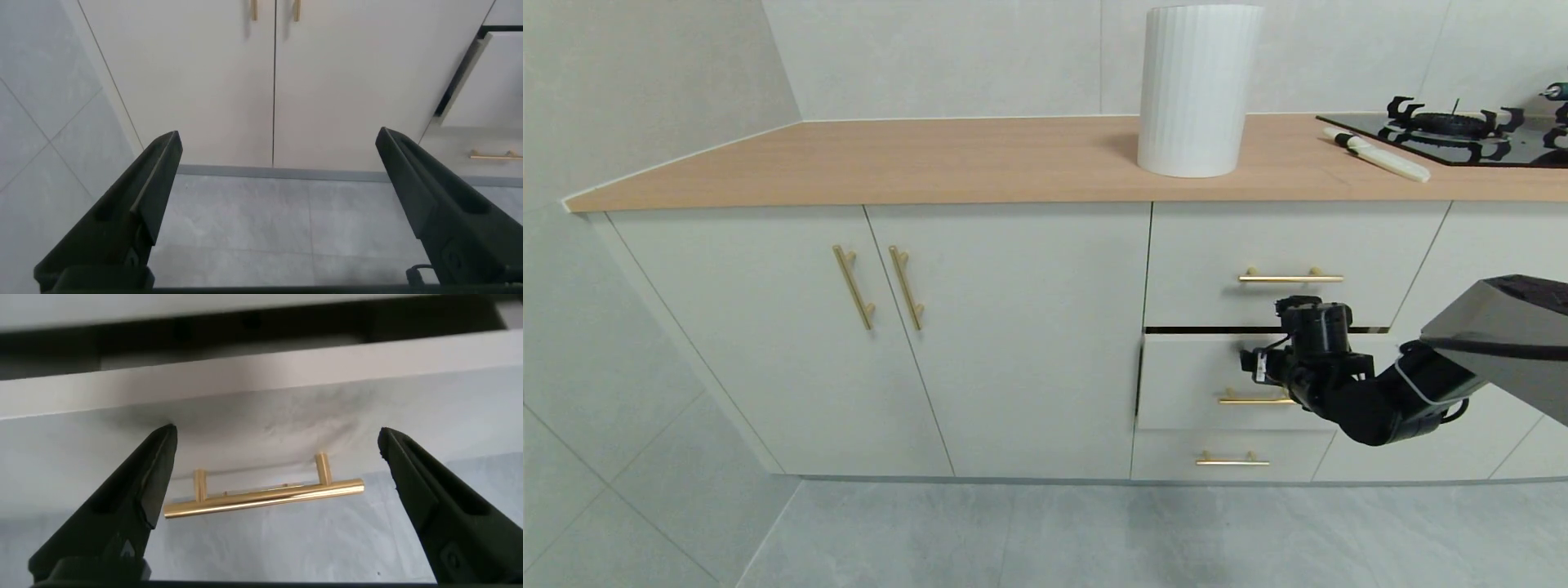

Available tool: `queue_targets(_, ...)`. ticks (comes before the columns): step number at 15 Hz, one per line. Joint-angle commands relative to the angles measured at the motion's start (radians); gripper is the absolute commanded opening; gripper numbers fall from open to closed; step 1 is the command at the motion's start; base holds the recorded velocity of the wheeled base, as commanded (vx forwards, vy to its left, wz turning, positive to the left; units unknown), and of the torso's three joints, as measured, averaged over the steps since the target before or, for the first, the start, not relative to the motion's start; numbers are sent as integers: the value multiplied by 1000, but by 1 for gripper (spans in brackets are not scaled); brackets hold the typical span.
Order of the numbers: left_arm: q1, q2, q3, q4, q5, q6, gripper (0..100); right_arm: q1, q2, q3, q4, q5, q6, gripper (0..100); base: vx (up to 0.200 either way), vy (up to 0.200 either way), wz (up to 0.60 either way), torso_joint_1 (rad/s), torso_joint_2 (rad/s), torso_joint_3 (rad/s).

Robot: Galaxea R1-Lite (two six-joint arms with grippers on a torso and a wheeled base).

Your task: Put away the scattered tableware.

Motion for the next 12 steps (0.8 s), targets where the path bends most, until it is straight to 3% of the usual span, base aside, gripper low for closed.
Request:
queue_targets(1,0,0,0,0,0,0,100,-6,18,-11,-1,0,0,100,0,0,0,0,0,0)
queue_targets(12,0,0,0,0,0,0,100,-13,69,-111,-6,-35,69,100,0,0,0,0,0,0)
